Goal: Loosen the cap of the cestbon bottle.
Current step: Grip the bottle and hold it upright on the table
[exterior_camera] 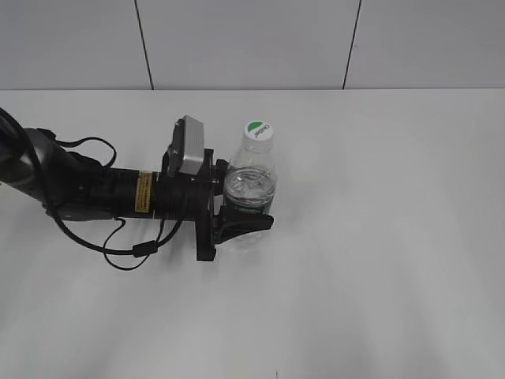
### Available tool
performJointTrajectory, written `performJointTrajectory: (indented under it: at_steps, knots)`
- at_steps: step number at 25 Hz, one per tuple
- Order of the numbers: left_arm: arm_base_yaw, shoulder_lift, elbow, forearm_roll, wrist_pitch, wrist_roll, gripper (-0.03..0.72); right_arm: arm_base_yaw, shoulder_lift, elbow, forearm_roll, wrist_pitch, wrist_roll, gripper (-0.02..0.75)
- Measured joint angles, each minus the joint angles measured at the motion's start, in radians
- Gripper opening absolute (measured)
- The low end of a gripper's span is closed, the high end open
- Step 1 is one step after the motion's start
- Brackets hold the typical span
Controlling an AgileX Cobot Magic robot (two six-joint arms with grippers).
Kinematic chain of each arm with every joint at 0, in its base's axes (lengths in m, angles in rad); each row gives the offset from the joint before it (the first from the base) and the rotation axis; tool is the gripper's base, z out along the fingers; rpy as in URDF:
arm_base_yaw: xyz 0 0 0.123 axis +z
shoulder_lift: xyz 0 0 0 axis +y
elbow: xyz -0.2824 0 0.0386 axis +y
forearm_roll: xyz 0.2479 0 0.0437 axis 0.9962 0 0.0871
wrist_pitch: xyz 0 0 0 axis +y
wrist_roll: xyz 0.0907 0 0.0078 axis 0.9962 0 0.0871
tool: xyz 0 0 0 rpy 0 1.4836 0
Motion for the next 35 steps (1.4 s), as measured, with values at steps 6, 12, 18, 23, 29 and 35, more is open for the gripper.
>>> performJointTrajectory:
  at_steps: [6, 12, 18, 23, 29, 35]
  knots:
    - [0.000, -0.028, 0.088, -0.008, -0.001, 0.007, 0.412, 0.000, 0.000, 0.000, 0.000, 0.000, 0.000, 0.585]
    - [0.000, -0.029, 0.173, -0.124, 0.002, 0.059, 0.412, 0.000, 0.000, 0.000, 0.000, 0.000, 0.000, 0.585]
    - [0.000, -0.030, 0.195, -0.173, -0.006, 0.076, 0.412, 0.000, 0.000, 0.000, 0.000, 0.000, 0.000, 0.585]
    - [0.000, -0.009, 0.195, -0.250, -0.027, 0.076, 0.412, 0.000, 0.000, 0.000, 0.000, 0.000, 0.000, 0.585]
    - [0.000, 0.000, 0.195, -0.260, -0.043, 0.082, 0.412, 0.000, 0.000, 0.000, 0.000, 0.000, 0.000, 0.585]
    - [0.000, 0.000, 0.195, -0.246, -0.043, 0.087, 0.412, 0.000, 0.000, 0.000, 0.000, 0.000, 0.000, 0.585]
